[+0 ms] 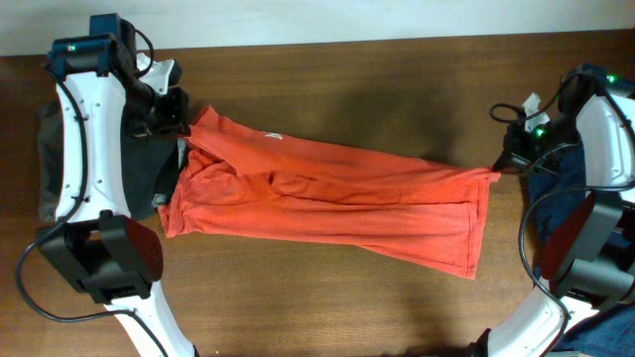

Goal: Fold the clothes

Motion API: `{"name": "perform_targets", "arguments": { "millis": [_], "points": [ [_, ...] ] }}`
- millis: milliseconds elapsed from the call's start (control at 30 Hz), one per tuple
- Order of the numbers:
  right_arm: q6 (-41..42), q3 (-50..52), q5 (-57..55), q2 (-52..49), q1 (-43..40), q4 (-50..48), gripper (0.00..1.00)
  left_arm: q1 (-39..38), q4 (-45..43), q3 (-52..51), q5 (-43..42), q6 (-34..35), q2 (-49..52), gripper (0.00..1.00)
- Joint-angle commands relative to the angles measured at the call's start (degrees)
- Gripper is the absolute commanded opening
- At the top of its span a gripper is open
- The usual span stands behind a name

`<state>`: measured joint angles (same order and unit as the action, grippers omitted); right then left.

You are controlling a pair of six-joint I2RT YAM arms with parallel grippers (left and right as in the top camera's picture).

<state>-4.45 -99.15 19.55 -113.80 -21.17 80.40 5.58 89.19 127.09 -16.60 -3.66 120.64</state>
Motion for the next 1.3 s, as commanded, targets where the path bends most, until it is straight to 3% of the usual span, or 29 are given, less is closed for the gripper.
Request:
{"name": "perform_targets", "arguments": {
  "millis": [0, 300, 400, 433, 467, 500, 667, 800, 1067, 1267],
  "points": [
    [0.17, -0.11, -3.02, 0.9, 0.2, 2.67, 0.04, 0.22, 0.98, 0.57, 3.54, -1.18, -1.36, 0.0],
    [0.22, 0.94, -6.69, 0.9, 0.2, 7.48, 0.08, 0.22, 2.14, 0.57, 6.19, -1.18, -1.36, 0.04],
    [0.22, 1.4, -8.0, 0.9, 0.17, 8.33, 0.14, 0.22, 1.57, 0.57, 6.21, -1.18, -1.36, 0.14],
    [0.24, 1.4, -8.35, 0.9, 0.17, 8.33, 0.22, 0.22, 1.53, 0.57, 6.19, -1.18, -1.36, 0.25],
    [0.39, 1.4, -8.48, 0.9, 0.17, 8.31, 0.36, 0.22, 1.55, 0.57, 6.19, -1.18, -1.36, 0.34],
    [0.39, 1.4, -8.5, 0.9, 0.17, 8.09, 0.45, 0.22, 1.57, 0.57, 6.19, -1.18, -1.36, 0.36],
    [0.87, 1.92, -8.74, 0.83, 0.13, 4.35, 0.6, 0.22, 1.36, 0.57, 6.21, -1.18, -1.36, 0.48],
    [0.85, 4.39, -7.45, 0.52, 0.13, 0.09, 0.61, 0.22, 1.27, 0.57, 6.1, -1.18, -1.36, 0.53],
    [1.14, 18.05, -5.22, -0.92, -0.66, -13.0, 0.68, 0.2, 1.51, 0.57, 5.9, -1.18, -1.36, 0.53],
    [0.02, 29.27, -3.43, -0.96, -3.17, -21.79, 0.67, 0.2, -0.13, 0.57, 5.92, -1.18, -1.36, 0.54]
  ]
}}
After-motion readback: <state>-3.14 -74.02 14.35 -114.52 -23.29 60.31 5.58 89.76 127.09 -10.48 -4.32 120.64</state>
